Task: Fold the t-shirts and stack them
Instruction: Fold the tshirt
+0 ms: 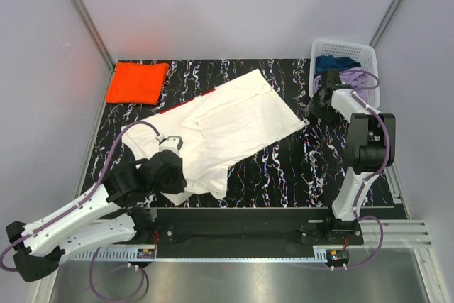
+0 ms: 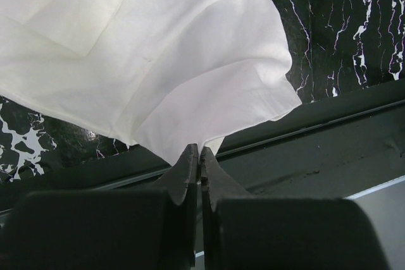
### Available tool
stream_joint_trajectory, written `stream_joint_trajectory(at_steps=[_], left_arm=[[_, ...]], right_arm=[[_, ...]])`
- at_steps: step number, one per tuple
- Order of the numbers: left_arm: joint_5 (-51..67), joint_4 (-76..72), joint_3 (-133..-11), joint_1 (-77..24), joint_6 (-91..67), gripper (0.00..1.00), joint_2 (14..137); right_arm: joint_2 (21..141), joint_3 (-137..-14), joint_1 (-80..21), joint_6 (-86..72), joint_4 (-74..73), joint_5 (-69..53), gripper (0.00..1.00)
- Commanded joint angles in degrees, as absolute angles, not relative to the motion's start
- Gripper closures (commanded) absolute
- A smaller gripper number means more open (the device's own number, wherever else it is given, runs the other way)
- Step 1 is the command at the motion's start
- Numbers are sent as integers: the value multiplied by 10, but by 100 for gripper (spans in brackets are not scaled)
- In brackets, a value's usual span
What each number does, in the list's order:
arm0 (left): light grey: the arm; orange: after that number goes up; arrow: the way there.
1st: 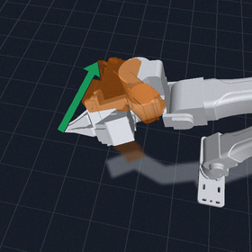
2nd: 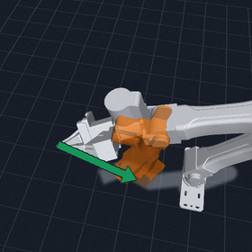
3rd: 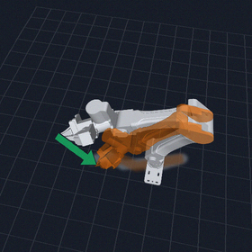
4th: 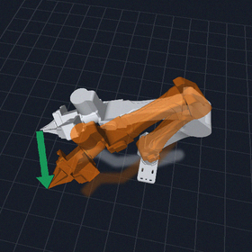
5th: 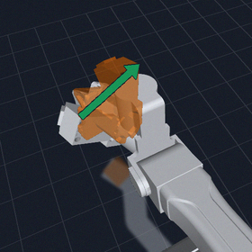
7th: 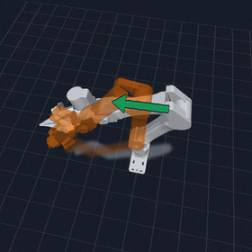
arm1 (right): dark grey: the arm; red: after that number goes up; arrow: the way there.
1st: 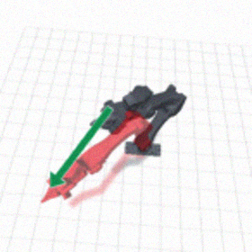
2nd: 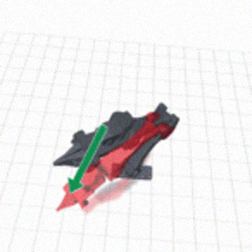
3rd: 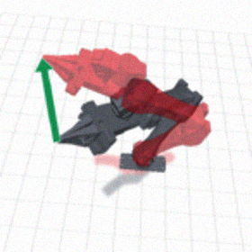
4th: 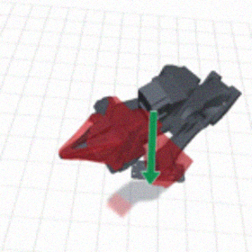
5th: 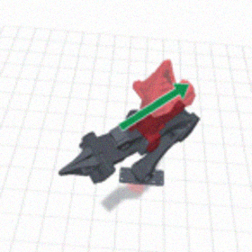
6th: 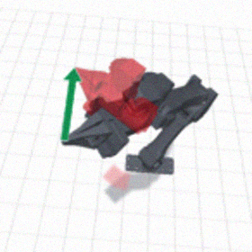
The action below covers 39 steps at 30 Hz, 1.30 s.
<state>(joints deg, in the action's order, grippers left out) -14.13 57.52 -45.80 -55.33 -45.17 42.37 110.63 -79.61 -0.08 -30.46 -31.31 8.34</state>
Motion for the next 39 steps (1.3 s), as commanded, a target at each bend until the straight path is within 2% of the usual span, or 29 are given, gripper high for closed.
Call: stream_joint_trajectory(at_steps=[1,7,15,24,27,29,32,36,39], left_arm=[[-142,573,-462,-552,-458,100,413],[-140,576,-466,-552,-453,100,412],[-135,573,-474,-551,-447,100,408],[-131,577,-480,-552,-439,100,410],[-132,577,-483,-551,-439,100,408],[-134,578,-488,-552,-439,100,408],[-134,579,-497,-552,-438,100,408],[-134,583,-504,-552,-437,100,410],[-134,584,-504,-552,-437,100,410]], right_arm=[[1115,-827,47,-315,-305,158,36],[1079,-817,62,-314,-323,126,36],[955,-679,32,-349,-266,71,35],[940,-620,-18,-371,-169,48,34],[953,-612,-25,-394,-169,57,37],[957,-598,-31,-406,-148,61,51],[977,-599,-36,-410,-141,73,67],[1000,-607,-40,-417,-143,76,68],[1016,-613,-45,-411,-137,77,62]])
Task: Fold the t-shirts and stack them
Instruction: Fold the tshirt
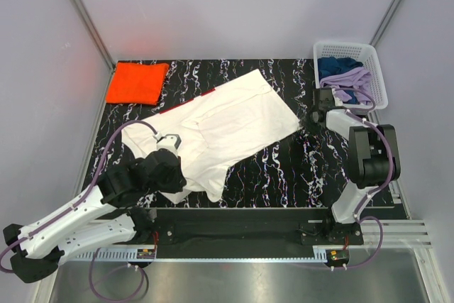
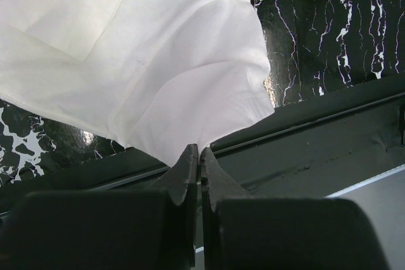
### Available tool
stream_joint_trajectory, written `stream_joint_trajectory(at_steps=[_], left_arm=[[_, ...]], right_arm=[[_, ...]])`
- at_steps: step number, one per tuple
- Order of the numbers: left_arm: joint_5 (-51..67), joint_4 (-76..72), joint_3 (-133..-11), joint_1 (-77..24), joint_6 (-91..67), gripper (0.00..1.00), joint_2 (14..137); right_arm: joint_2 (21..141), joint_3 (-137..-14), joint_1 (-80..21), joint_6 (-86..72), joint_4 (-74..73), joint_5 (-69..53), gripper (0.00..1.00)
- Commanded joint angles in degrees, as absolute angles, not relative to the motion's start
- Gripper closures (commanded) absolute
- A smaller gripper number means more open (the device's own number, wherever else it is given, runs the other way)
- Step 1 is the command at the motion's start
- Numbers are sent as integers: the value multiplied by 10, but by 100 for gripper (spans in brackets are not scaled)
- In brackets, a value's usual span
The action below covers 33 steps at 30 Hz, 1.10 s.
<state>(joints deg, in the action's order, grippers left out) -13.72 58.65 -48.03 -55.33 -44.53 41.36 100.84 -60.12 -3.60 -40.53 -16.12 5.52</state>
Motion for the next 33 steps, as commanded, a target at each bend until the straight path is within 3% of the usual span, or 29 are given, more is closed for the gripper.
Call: stream_joint_trajectory(at_steps=[1,7,13,23,29,33], left_arm=[[-134,584,-504,-551,-437,100,411],[-134,584,-507,-551,-434,100,412],[-138,582,-514,-551,-433,100,413],[-142,584,-517,-552,-439,100,407],[-145,585,-518,-552,-444,100,406],[-155,592,-526,-552,-449,100,401]], right_arm=[[1021,-616,-44,-408,-142,76,61],[1047,-631,-46,-402,-152,83,57],[1070,-642,-47,-392,-157,88,61],[1098,-664,-47,-379,-155,71,80],[1095,-663,-48,-373,-168,71,100],[1074,-660,-47,-365,-185,72,100]])
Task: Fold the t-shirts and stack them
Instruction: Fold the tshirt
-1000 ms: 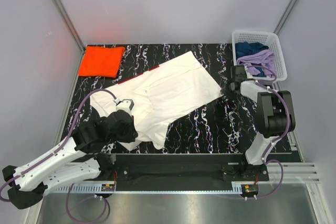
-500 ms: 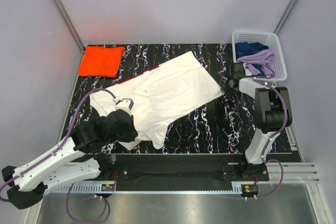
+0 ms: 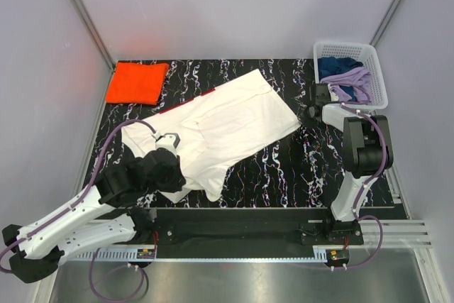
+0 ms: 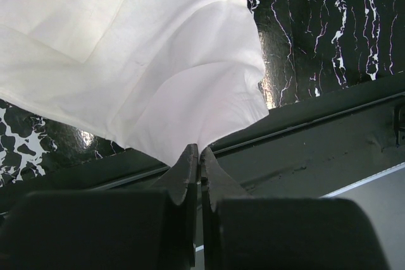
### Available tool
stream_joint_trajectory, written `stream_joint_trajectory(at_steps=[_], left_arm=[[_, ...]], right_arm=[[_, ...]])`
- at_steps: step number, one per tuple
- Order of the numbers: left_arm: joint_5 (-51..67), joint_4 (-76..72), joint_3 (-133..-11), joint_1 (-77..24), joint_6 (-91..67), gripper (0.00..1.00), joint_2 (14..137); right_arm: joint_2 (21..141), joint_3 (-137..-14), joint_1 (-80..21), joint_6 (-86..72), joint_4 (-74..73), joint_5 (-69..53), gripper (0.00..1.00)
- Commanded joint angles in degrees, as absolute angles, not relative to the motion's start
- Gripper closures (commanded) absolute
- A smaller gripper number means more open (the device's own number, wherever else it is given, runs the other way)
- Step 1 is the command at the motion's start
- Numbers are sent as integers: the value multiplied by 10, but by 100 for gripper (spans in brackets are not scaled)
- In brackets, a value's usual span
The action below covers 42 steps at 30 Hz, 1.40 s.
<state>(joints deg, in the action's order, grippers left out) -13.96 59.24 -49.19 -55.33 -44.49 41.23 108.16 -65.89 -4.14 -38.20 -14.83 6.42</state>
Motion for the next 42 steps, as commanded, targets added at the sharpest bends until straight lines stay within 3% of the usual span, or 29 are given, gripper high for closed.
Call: stream_joint_trajectory(at_steps=[1,13,25,42], left_arm=[[-159,593,-528,-551,-451,100,399],[-202,622,-608,-533,-463,100,449],[-121,598,-649,-281,-330,100,540],[-67,525,-763,-115,-218,100,701]], right_arm=[[1069,-662,-48,-363,-200,72,100],[992,-701,-48,-325,-315,38,100],[1068,-820,-52,-291,-352,1,100],[1208,-1030,-66,-276,-404,-29,100]])
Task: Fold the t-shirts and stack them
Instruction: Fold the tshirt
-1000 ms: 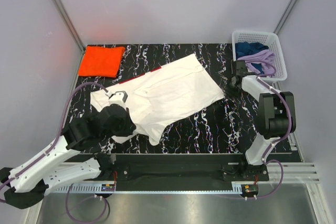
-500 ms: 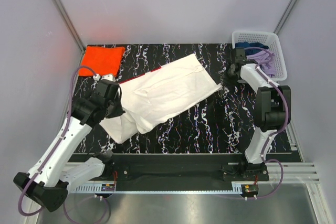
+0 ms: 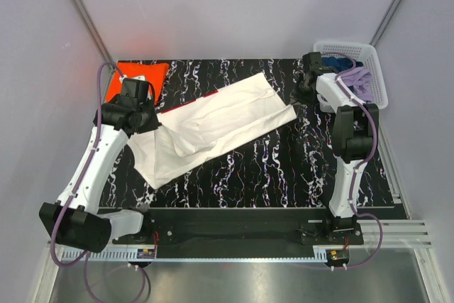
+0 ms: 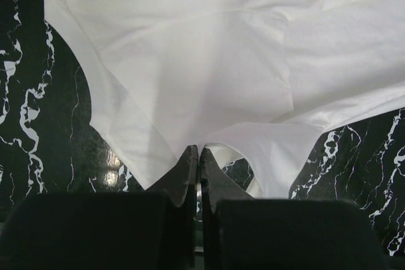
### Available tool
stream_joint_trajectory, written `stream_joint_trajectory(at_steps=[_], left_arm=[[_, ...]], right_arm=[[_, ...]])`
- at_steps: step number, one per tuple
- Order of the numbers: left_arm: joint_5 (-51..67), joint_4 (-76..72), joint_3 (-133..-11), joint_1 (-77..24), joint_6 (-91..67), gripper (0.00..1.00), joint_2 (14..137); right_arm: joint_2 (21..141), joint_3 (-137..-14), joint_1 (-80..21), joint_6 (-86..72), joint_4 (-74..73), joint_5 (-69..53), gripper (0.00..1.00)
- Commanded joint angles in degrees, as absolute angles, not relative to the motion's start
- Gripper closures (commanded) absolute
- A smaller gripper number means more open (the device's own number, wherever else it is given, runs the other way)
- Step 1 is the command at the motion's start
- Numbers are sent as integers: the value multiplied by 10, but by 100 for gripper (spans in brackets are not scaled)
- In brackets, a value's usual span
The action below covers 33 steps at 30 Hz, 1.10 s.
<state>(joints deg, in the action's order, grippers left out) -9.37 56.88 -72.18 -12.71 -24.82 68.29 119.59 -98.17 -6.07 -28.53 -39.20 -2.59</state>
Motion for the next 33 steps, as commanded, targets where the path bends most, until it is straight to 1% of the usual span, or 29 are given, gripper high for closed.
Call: stream_joint_trajectory(at_steps=[1,8,14,20,33], left_arm=[[-64,523,-768,-109,-214,100,712],[-62,515,-827,-89,-207,100,783],[-62,521,-864,-67,-200,100,817],[-61,510,-868,-47,-199,100,831],[-54,506,-918,-26,-192,100,896]], right_arm=[[1220,-1040,-67,-275,-407,-29,100],[1273,-1123,-71,-267,-414,-52,100],[1318,-1185,-76,-269,-422,-76,100],[1336,-1208,-79,-274,-403,-83,100],[1396,-1288,-87,-297,-403,-98,100]])
